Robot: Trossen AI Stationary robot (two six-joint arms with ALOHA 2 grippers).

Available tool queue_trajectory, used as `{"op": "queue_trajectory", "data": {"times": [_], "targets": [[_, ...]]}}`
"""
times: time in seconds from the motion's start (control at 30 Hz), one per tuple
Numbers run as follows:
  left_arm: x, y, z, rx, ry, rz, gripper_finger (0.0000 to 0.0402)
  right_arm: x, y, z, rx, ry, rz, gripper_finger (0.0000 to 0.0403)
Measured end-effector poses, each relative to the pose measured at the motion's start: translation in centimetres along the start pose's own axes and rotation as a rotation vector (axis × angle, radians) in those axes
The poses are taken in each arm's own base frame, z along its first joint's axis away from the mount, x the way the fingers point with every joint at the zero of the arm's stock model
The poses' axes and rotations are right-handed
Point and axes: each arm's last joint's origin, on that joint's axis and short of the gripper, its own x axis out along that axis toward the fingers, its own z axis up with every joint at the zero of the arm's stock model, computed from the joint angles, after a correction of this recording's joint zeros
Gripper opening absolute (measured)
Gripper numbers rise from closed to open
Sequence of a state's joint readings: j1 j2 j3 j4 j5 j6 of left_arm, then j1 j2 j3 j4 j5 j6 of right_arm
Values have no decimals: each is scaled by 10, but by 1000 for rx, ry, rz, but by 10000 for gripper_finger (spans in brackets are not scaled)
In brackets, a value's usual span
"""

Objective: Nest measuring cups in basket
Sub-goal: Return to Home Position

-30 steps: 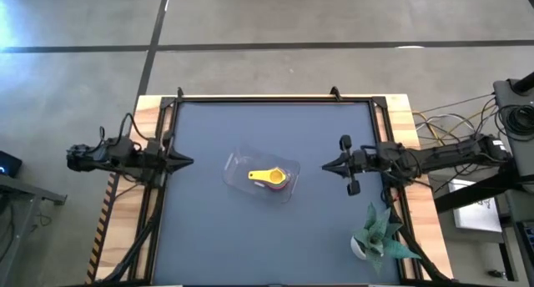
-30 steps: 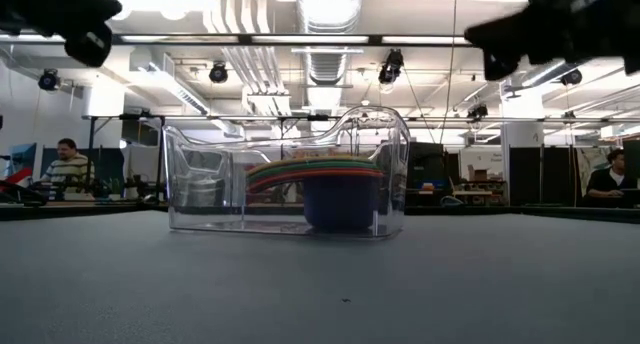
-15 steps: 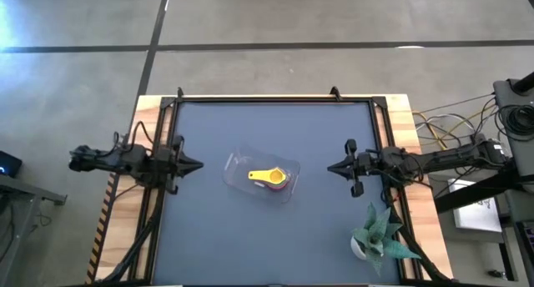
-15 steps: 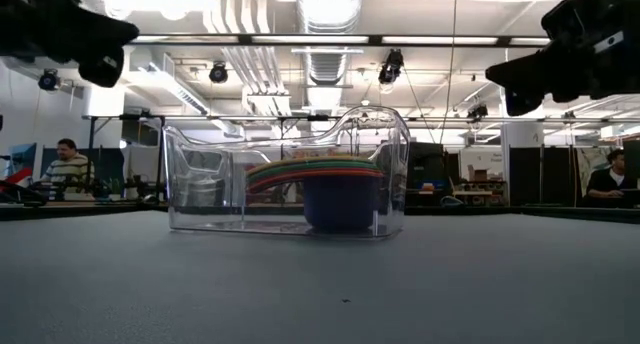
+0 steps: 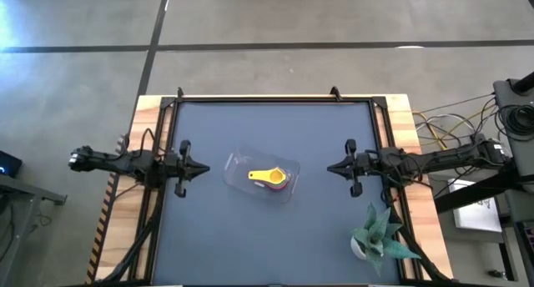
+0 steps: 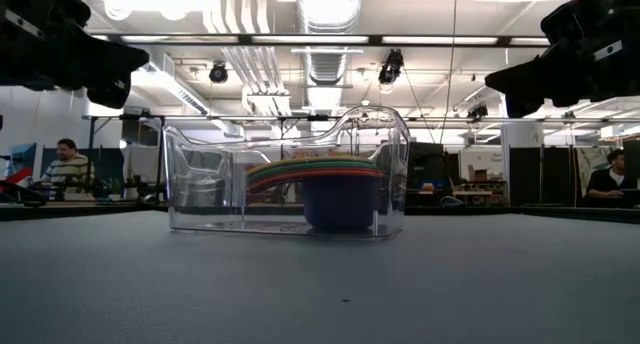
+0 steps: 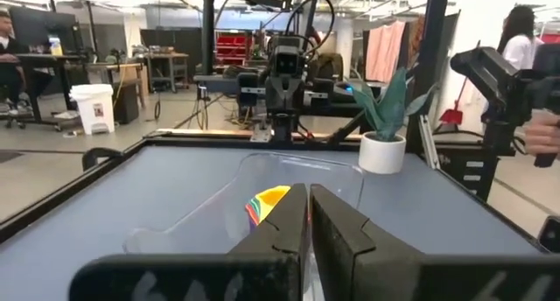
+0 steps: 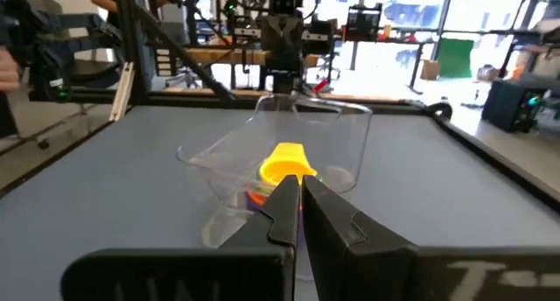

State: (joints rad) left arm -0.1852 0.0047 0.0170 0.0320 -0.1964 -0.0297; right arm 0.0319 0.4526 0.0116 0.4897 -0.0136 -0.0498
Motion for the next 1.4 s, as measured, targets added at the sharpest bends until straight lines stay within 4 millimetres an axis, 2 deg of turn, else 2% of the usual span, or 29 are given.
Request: {"op": "queue_trajectory", "data": {"times": [0.27,1.4], "targets": [[1,0,-1,-59,12,3,0,0,-3,1,-14,-6,-102,9],[2,0,-3,-51,34,5,0,0,-3,0,-12,-2,-104,9]]}}
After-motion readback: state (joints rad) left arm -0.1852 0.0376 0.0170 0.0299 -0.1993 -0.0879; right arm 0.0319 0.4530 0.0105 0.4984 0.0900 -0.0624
